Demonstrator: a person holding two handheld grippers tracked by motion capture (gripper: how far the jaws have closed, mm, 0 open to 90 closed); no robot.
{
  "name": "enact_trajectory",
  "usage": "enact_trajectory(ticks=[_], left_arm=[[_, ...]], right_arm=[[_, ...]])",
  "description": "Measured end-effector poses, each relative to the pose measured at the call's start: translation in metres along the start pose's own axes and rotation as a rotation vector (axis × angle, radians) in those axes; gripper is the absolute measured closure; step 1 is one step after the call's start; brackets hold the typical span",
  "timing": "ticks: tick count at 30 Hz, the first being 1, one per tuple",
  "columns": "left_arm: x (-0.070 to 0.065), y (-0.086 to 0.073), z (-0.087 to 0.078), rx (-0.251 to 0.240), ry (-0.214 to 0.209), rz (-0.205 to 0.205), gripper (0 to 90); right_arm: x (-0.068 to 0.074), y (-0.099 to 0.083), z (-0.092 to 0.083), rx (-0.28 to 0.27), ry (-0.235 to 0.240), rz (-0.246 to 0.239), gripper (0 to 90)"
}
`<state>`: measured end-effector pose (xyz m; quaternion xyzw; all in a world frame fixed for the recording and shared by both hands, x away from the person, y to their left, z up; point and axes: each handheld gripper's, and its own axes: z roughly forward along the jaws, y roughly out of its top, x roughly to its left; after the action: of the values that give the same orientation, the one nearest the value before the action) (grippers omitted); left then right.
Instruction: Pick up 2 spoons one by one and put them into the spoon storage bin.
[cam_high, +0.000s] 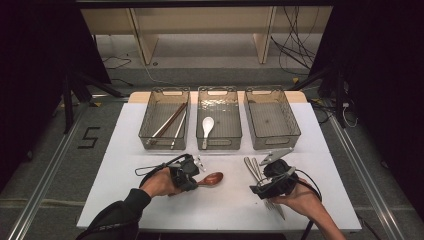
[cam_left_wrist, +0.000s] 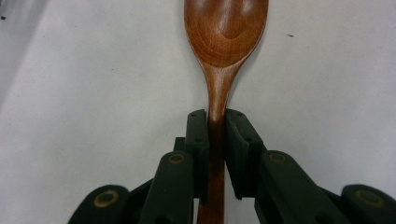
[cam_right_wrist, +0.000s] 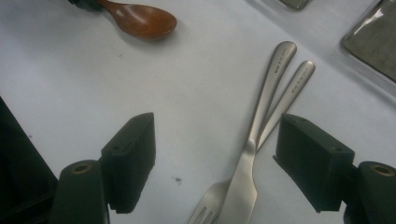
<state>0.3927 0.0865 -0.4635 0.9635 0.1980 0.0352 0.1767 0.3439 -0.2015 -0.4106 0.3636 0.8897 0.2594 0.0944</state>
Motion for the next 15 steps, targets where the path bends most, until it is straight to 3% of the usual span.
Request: enact_trajectory(ticks=[7, 15], left_arm=[[0.0, 0.0, -0.001, -0.015, 0.009, 0.002, 80.5], [0.006, -0.001, -0.011, -0.073, 0.014, -0.044, 80.7]], right_arm=[[0.0, 0.0, 0.0, -0.001, 0.0, 0.0, 29.4], [-0.001, 0.0, -0.001, -0.002, 0.0, 0.005, 29.4]])
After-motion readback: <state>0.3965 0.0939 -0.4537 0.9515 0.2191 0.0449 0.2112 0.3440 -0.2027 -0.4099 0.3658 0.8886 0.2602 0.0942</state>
